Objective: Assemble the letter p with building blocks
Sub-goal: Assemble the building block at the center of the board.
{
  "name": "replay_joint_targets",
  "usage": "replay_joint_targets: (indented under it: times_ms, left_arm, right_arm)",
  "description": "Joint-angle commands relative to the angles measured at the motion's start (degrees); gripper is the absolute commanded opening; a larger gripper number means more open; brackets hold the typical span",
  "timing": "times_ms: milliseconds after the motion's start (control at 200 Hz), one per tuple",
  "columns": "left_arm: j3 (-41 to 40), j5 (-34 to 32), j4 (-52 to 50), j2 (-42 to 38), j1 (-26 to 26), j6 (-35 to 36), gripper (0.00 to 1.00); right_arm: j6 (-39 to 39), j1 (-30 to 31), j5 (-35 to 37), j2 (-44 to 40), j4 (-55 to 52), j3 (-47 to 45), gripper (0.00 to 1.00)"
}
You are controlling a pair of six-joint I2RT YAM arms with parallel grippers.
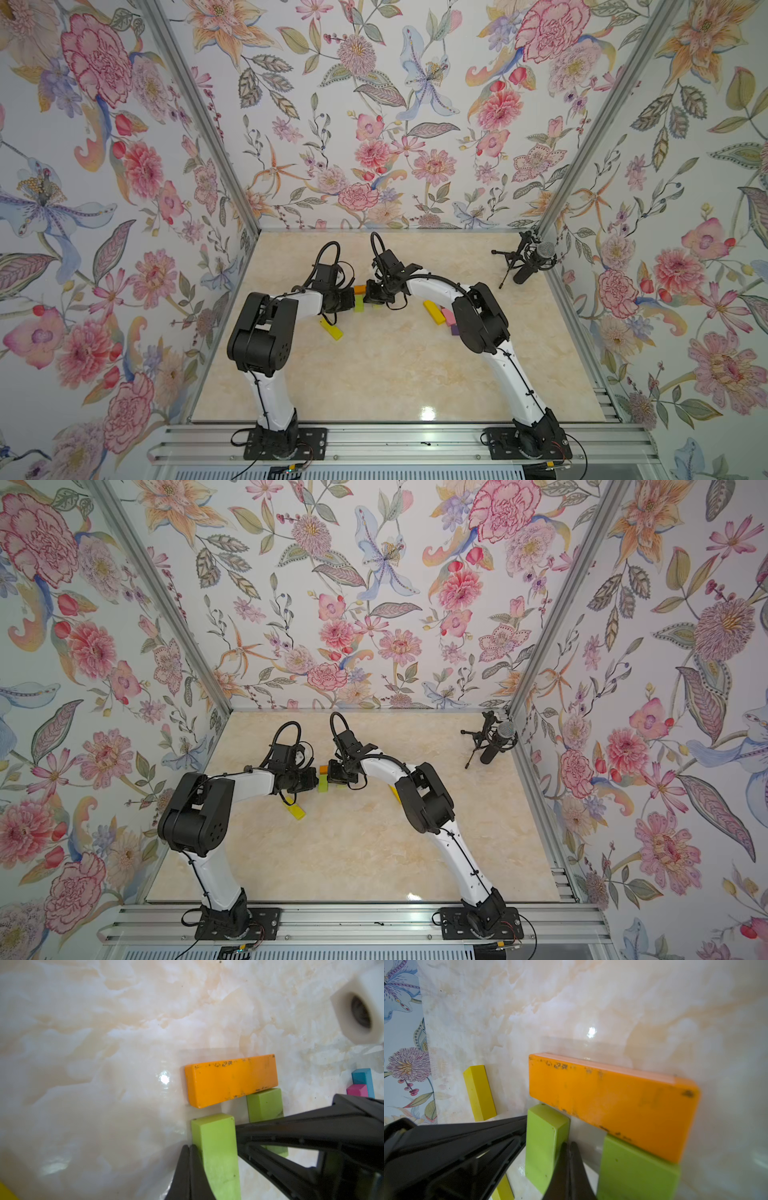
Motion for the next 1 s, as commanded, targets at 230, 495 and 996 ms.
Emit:
replay_joint_targets:
  times_ms: [230, 495, 996]
  left_arm:
    - [1.7, 0.4, -1.9, 1.7, -0.8, 0.0, 0.00]
    - [2.5, 0.3, -2.5, 1.9, -0.8, 0.2, 0.00]
    - [2.0, -1.8, -3.9, -1.2, 0.0, 0.6, 0.00]
  right_arm:
    - [1.1, -0.1, -0.9, 2.2, -0.3, 2.6, 0.00]
    - [1.1, -0.2, -1.1, 2.3, -0.3, 2.8, 0.00]
    - [0.8, -0.2, 1.2, -1.0, -0.3, 0.3, 0.02]
